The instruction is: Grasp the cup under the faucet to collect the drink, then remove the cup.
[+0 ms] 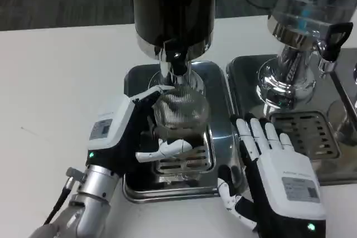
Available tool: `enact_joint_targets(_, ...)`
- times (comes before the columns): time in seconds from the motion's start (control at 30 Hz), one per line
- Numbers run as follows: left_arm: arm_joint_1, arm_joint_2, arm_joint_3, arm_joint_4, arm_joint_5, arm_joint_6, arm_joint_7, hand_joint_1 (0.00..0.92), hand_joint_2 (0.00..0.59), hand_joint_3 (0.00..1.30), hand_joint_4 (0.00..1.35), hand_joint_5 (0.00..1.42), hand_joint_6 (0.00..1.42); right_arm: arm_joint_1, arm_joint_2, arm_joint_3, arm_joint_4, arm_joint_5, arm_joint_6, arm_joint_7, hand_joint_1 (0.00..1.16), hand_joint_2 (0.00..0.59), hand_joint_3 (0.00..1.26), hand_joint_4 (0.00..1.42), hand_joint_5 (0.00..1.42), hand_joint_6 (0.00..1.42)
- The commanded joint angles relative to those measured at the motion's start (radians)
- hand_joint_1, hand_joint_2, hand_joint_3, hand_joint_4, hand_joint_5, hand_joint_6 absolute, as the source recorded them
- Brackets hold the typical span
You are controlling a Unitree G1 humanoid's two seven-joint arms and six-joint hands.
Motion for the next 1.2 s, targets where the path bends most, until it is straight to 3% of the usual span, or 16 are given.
enact_joint_targets(0.03,-0.012,-0.011,-0.031,0.02,0.015,0.009,-0.009,0.485,0.142,0.42,0.52,0.75,0.94,0.016,0.004,-0.006,-0.006,-0.001,0.009,-0.012,0.44,0.497,0.04,0.0,0.0,0.02)
enact_joint_targets(0.37,-0.013,-0.005,-0.042,0.034,-0.003,0.007,-0.032,0.369,0.102,0.34,0.45,0.7,0.87,0.017,0.01,-0.004,-0.001,0.007,0.009,-0.012,0.44,0.497,0.04,0.0,0.0,0.02)
enact_joint_targets(0.5,-0.029,-0.021,-0.051,0.049,-0.003,0.019,-0.042,0.361,0.1,0.33,0.42,0.67,0.83,0.001,0.007,-0.011,0.014,0.022,0.003,-0.01,0.44,0.497,0.04,0.0,0.0,0.02)
enact_joint_targets(0.83,-0.036,-0.012,-0.056,0.05,-0.006,0.007,-0.057,0.311,0.08,0.3,0.38,0.64,0.79,-0.006,0.01,-0.015,0.025,0.043,0.002,-0.015,0.44,0.497,0.04,0.0,0.0,0.02)
enact_joint_targets(1.2,-0.006,0.035,-0.012,0.034,-0.052,-0.027,-0.051,0.089,0.01,0.2,0.28,0.58,0.68,-0.035,-0.003,-0.031,0.049,0.074,-0.018,-0.011,0.44,0.497,0.03,0.0,0.0,0.02)
